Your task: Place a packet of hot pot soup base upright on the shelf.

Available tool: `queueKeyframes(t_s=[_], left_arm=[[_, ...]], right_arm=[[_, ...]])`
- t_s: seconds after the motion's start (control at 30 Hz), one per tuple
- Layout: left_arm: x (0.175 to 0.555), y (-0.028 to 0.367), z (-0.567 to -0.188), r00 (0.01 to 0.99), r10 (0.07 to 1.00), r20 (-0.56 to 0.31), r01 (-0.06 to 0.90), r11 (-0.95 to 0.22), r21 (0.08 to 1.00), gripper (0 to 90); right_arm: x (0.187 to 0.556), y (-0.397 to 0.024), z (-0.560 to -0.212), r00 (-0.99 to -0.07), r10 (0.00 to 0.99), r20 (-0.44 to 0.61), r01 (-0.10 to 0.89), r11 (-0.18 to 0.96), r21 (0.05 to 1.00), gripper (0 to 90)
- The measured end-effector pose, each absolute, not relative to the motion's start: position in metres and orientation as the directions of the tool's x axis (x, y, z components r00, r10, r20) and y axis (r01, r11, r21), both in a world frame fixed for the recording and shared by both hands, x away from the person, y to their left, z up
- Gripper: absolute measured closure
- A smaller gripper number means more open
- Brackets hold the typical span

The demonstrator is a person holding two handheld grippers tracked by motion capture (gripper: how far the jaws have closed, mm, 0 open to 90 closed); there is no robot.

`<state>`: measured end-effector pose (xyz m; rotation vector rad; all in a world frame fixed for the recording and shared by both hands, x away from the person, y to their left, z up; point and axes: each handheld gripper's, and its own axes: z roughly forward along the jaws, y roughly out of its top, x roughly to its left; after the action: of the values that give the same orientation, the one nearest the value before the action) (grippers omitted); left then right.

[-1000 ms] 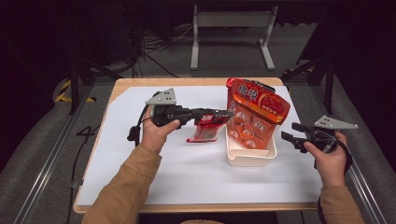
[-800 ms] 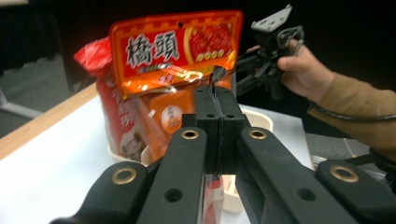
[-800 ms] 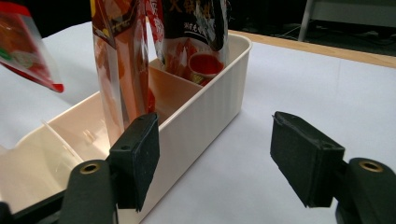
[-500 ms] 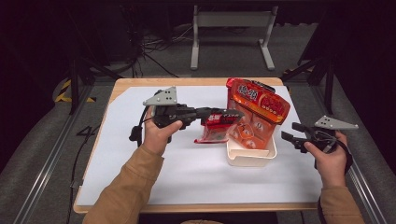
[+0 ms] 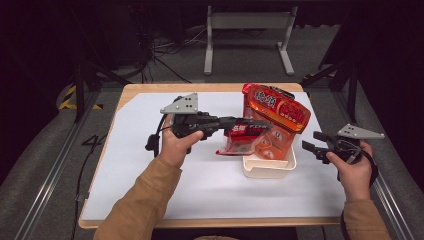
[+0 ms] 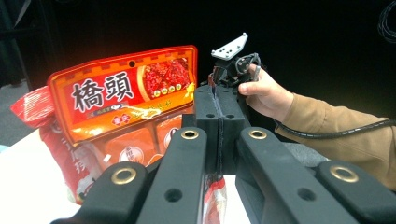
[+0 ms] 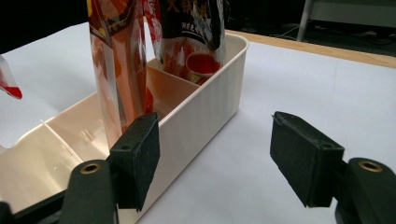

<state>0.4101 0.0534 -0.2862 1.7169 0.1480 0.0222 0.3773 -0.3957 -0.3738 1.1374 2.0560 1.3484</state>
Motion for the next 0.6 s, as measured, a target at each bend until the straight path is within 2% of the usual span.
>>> queueKeyframes(t_s=[0.6], left_arm=[[0.406,0.026,-0.284,0.997,0.052,-0.053,0.059,-0.132,0.989,90.0]], right_arm=[[0.377,-0.397,-0.374,-0.571,0.817,0.083,0.401,0.189,0.897,33.5]])
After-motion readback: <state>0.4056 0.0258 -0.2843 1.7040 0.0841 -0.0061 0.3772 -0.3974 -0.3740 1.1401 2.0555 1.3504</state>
